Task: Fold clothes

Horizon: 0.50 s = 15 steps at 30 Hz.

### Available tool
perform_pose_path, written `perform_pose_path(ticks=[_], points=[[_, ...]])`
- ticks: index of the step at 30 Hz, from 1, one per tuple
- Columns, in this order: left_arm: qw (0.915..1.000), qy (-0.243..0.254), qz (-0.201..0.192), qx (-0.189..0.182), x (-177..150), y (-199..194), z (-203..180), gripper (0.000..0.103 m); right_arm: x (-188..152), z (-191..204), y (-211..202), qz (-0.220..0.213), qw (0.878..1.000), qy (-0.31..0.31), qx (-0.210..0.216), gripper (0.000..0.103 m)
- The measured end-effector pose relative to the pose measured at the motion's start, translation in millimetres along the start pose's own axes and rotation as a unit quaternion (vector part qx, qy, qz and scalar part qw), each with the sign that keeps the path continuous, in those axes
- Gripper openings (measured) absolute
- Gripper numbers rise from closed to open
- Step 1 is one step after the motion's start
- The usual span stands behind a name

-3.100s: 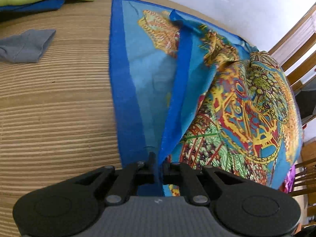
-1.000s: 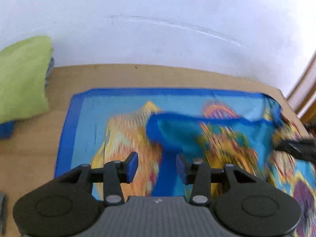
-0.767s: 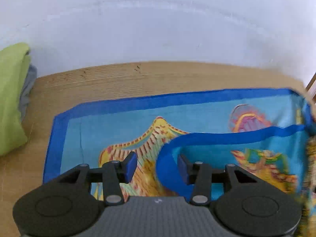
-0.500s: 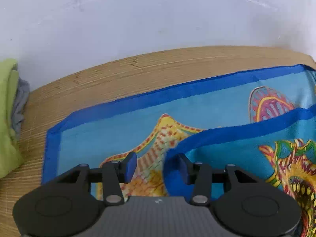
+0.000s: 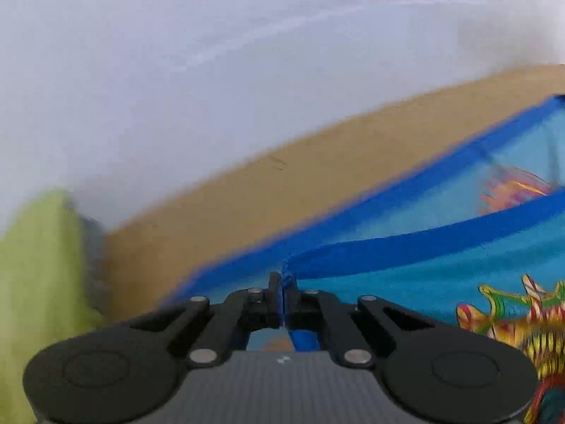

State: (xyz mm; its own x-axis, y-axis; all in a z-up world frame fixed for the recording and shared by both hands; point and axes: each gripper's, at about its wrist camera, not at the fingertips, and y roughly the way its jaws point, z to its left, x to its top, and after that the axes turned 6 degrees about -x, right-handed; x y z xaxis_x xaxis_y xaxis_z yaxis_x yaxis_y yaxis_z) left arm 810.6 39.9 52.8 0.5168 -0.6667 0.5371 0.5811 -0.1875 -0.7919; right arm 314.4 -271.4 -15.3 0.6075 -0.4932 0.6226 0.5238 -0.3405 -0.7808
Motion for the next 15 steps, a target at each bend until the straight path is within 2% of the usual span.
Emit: perform_pose_path(ticks=[3, 7, 11, 13, 15], points=[[0.9978, 0.010, 0.015, 0.064, 24, 10, 21, 0.001, -2, 1, 1, -0.005, 1.000, -0.002, -0.002, 0.038], [0.9911, 0.016, 0.036, 0.127, 34, 29, 39, 0.001, -2, 6, 3, -0.009, 1.000, -0.027, -0.010, 0.038], [0.9845, 0.000, 0.068, 0.162, 18, 57, 65, 0.001, 1, 11, 5, -0.011, 0.999, -0.044, -0.015, 0.038], [0.9808, 0.010, 0.078, 0.178, 7, 70, 73, 0.001, 3, 11, 7, -0.014, 0.999, -0.045, -0.016, 0.038], [0.9794, 0.006, 0.088, 0.182, 2, 78, 81, 0.001, 6, 12, 8, -0.018, 0.999, -0.046, -0.017, 0.039]])
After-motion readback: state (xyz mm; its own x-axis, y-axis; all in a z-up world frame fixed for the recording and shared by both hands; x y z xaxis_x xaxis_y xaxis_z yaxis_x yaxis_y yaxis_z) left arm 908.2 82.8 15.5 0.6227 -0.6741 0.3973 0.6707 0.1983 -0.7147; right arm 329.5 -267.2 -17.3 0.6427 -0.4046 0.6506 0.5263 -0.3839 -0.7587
